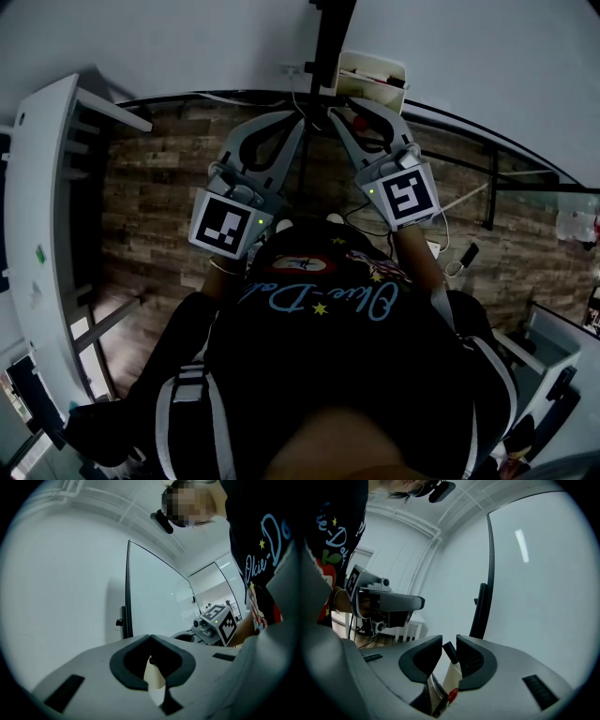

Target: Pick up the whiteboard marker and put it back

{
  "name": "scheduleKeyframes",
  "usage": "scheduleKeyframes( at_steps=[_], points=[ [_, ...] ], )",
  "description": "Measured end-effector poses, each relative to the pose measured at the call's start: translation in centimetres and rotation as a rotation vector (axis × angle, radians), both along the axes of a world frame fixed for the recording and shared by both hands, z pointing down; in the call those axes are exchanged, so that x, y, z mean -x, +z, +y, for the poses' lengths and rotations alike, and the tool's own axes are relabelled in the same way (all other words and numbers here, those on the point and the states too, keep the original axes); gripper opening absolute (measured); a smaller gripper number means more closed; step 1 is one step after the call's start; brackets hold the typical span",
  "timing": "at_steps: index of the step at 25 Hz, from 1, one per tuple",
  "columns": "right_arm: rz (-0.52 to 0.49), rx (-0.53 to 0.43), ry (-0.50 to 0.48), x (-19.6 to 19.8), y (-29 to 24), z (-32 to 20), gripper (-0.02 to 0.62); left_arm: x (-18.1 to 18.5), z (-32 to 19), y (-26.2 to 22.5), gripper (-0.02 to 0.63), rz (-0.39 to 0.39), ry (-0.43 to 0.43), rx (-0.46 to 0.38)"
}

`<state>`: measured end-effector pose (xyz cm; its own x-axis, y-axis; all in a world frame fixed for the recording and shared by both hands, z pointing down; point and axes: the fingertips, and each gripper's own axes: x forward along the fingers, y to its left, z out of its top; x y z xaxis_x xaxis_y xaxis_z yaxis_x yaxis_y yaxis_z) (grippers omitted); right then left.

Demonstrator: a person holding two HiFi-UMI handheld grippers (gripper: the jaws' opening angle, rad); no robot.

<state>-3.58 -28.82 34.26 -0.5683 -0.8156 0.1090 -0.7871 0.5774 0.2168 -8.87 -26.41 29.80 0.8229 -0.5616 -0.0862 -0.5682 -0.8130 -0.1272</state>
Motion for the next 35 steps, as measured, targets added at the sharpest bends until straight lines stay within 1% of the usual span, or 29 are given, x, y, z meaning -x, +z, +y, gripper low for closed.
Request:
scheduleKeyframes(
  at_steps=[6,12,24,29,35],
  points=[
    [0.059,-0.013,-0.006,0.1,0.6,-0.5,0.1,0.1,0.1,0.0,0.015,0.003,-0.003,0.002],
    [0.162,-0.033,-0.013,0.7,1.3,-1.0,0.109,0.7,-0.1,0.1,0.015,0.008,-0.018,0.008],
    [0.32,-0.05,-0.007,1.4,2.2,-1.6,0.112,1.6,-0.1,-0.1,0.015,0.02,-0.049,0.004],
    [0.359,-0.03,0.013,1.2,2.8,-2.0,0.112,1.9,0.1,0.0,0.015,0.024,-0.055,0.004],
    [0.39,-0.043,0.022,1.2,3.0,-2.3,0.11,2.3,0.3,0.0,0.015,0.029,-0.065,0.004]
  ],
)
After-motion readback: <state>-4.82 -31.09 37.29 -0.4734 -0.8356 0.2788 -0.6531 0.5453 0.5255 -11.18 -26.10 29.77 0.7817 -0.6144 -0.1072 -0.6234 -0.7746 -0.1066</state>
